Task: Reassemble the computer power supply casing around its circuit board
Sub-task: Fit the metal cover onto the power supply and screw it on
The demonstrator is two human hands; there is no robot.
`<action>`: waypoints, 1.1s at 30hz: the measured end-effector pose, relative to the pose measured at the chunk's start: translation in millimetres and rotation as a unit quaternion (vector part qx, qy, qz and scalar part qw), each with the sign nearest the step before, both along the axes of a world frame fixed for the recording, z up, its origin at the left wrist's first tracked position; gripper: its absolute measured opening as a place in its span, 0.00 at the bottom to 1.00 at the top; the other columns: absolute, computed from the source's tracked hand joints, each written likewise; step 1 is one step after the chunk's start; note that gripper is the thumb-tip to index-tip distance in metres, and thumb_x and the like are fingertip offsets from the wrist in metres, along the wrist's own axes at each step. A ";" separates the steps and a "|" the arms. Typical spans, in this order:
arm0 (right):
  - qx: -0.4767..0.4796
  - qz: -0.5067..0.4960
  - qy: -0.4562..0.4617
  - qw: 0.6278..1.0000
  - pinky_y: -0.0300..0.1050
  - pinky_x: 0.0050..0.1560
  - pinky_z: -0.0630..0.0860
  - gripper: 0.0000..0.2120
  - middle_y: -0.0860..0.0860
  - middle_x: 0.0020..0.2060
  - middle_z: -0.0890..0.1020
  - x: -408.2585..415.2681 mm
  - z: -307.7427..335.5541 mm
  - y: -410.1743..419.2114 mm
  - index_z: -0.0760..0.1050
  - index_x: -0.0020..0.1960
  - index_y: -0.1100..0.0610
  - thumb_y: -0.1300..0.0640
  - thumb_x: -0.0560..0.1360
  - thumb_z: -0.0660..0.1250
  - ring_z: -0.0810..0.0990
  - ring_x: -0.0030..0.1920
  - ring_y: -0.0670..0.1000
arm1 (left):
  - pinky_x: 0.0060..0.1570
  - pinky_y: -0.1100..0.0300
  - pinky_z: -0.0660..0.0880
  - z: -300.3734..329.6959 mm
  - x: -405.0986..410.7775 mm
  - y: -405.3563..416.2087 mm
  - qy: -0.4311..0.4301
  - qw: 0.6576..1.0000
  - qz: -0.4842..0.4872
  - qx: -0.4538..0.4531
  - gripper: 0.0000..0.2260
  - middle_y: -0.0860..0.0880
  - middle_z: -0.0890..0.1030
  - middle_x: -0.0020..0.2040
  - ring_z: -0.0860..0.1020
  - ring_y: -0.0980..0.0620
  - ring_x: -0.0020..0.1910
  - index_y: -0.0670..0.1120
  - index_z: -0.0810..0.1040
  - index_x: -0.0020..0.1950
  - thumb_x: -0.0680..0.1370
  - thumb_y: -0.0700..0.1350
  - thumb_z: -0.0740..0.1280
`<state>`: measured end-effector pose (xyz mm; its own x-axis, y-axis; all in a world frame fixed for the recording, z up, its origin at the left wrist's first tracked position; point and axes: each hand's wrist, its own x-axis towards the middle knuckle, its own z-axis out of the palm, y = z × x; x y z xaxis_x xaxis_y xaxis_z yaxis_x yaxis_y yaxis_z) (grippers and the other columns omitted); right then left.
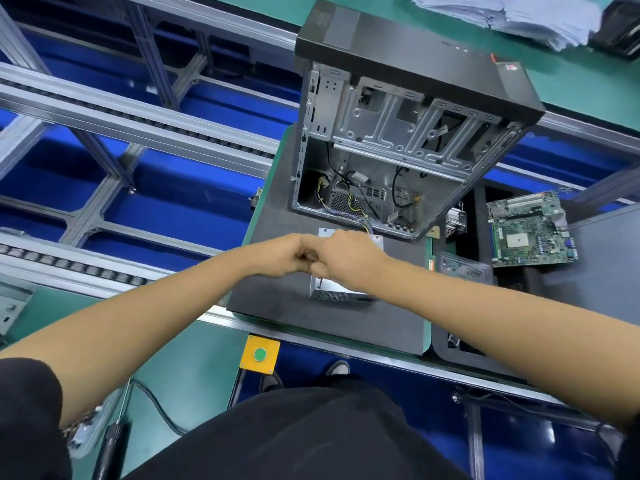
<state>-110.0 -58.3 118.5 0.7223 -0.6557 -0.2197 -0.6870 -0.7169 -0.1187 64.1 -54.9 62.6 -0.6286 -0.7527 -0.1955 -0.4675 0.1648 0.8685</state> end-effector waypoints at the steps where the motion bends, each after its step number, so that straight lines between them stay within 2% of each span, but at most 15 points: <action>1: -0.003 -0.012 -0.007 1.000 0.46 0.29 0.54 0.14 0.50 0.31 0.70 0.6 -3.5 2.0 0.71 0.61 0.51 0.53 0.77 0.64 0.69 0.32 0.57 | 0.48 0.72 0.72 1.7 1.0 -1.0 -0.002 1.000 0.000 -0.008 0.22 0.62 0.84 0.44 0.79 0.67 0.44 0.61 0.81 0.48 0.76 0.30 0.69; 3: -0.017 -0.040 -0.009 0.999 0.45 0.28 0.54 0.14 0.48 0.28 0.64 -1.3 -10.0 6.3 0.70 0.62 0.51 0.53 0.77 0.65 0.65 0.26 0.54 | 0.41 0.75 0.71 1.6 1.0 0.7 -0.012 0.999 0.027 -0.026 0.22 0.65 0.83 0.39 0.78 0.69 0.38 0.65 0.81 0.42 0.72 0.34 0.74; 6: -0.024 -0.080 -0.023 0.996 0.44 0.26 0.53 0.16 0.49 0.27 0.63 -4.0 -16.3 9.9 0.70 0.62 0.51 0.56 0.75 0.65 0.62 0.25 0.51 | 0.38 0.64 0.75 -5.9 -5.7 8.7 -0.050 0.994 0.091 -0.034 0.10 0.58 0.83 0.36 0.79 0.60 0.35 0.57 0.82 0.41 0.67 0.48 0.81; 8: -0.024 -0.084 -0.025 0.996 0.44 0.26 0.54 0.15 0.49 0.28 0.66 -7.0 -15.0 9.1 0.69 0.60 0.50 0.57 0.74 0.66 0.66 0.26 0.54 | 0.40 0.54 0.78 -7.7 -11.4 9.6 -0.081 0.989 0.116 -0.043 0.10 0.54 0.83 0.37 0.81 0.53 0.38 0.50 0.82 0.43 0.69 0.50 0.81; 10: 0.004 -0.082 -0.044 0.996 0.44 0.27 0.56 0.12 0.50 0.32 0.74 -16.6 -9.2 3.0 0.69 0.56 0.49 0.53 0.74 0.65 0.72 0.32 0.57 | 0.43 0.50 0.78 -0.4 -18.3 4.9 -0.081 0.992 0.084 -0.040 0.09 0.54 0.84 0.39 0.80 0.51 0.39 0.48 0.83 0.44 0.71 0.50 0.80; 13: 0.016 -0.087 -0.084 0.993 0.44 0.30 0.58 0.08 0.45 0.33 0.74 -45.6 3.0 -9.9 0.65 0.47 0.46 0.49 0.72 0.63 0.72 0.35 0.55 | 0.43 0.53 0.76 11.2 -41.1 -6.6 -0.065 0.997 0.052 -0.006 0.12 0.52 0.84 0.40 0.80 0.50 0.40 0.48 0.82 0.45 0.69 0.51 0.81; 15: 0.008 -0.110 -0.106 0.988 0.44 0.30 0.59 0.08 0.44 0.30 0.73 -72.7 9.9 -20.2 0.64 0.43 0.46 0.49 0.70 0.63 0.73 0.35 0.53 | 0.40 0.63 0.74 13.1 -68.1 -15.6 -0.025 0.998 0.053 0.003 0.14 0.53 0.85 0.41 0.81 0.57 0.41 0.48 0.81 0.47 0.68 0.49 0.82; 18: 0.012 -0.168 -0.120 0.978 0.43 0.30 0.59 0.07 0.45 0.29 0.75 -121.7 13.5 -39.0 0.66 0.41 0.48 0.49 0.68 0.63 0.74 0.34 0.49 | 0.47 0.69 0.72 4.9 -118.6 -28.1 -0.018 0.999 0.039 -0.011 0.15 0.57 0.84 0.44 0.80 0.63 0.47 0.52 0.80 0.48 0.68 0.50 0.82; 20: 0.007 -0.205 -0.116 0.972 0.44 0.31 0.59 0.07 0.45 0.30 0.76 -155.9 9.5 -51.2 0.66 0.40 0.49 0.49 0.69 0.64 0.74 0.35 0.51 | 0.59 0.65 0.67 -7.5 -152.5 -37.7 -0.097 0.988 0.041 -0.111 0.16 0.60 0.80 0.45 0.74 0.65 0.48 0.54 0.79 0.50 0.69 0.55 0.81; 22: 0.004 -0.237 -0.113 0.965 0.45 0.32 0.60 0.06 0.45 0.31 0.76 -186.9 1.3 -58.6 0.66 0.40 0.49 0.50 0.70 0.63 0.74 0.36 0.52 | 0.68 0.57 0.58 -16.5 -184.4 -45.5 -0.246 0.942 0.028 -0.229 0.17 0.59 0.77 0.50 0.70 0.56 0.55 0.57 0.79 0.52 0.70 0.62 0.76; 23: 0.005 -0.249 -0.111 0.962 0.45 0.33 0.61 0.06 0.45 0.31 0.76 -200.2 -3.9 -60.5 0.65 0.39 0.48 0.51 0.70 0.63 0.75 0.36 0.52 | 0.69 0.53 0.57 -19.3 -198.6 -48.5 -0.319 0.916 0.006 -0.244 0.17 0.57 0.77 0.54 0.69 0.52 0.59 0.57 0.79 0.55 0.71 0.64 0.74; 25: 0.011 -0.267 -0.114 0.957 0.45 0.33 0.63 0.07 0.46 0.30 0.75 -221.3 -15.3 -61.7 0.64 0.39 0.48 0.51 0.70 0.62 0.75 0.35 0.53 | 0.69 0.52 0.58 -23.5 -222.7 -54.7 -0.434 0.871 -0.056 -0.223 0.20 0.52 0.78 0.59 0.68 0.47 0.64 0.58 0.81 0.61 0.72 0.64 0.73; 28: 0.022 -0.286 -0.121 0.950 0.46 0.34 0.68 0.06 0.47 0.30 0.75 -243.6 -30.3 -61.4 0.63 0.39 0.48 0.51 0.69 0.61 0.76 0.34 0.53 | 0.65 0.53 0.62 -34.1 -253.7 -60.1 -0.524 0.827 -0.108 -0.172 0.21 0.52 0.81 0.61 0.71 0.47 0.66 0.55 0.81 0.62 0.72 0.60 0.75; 33: 0.047 -0.309 -0.137 0.940 0.44 0.30 0.61 0.07 0.46 0.30 0.75 -264.1 -47.0 -60.3 0.61 0.40 0.48 0.50 0.69 0.61 0.74 0.33 0.51 | 0.61 0.53 0.65 -53.7 -279.5 -60.4 -0.553 0.813 -0.104 -0.147 0.14 0.50 0.83 0.57 0.79 0.46 0.60 0.50 0.80 0.58 0.74 0.47 0.76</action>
<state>-374.1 -118.6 71.6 0.2480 -0.9556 -0.1592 -0.9033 -0.1687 -0.3945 -215.4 -115.3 8.9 -0.3102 -0.7685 -0.5596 -0.8711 0.4655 -0.1563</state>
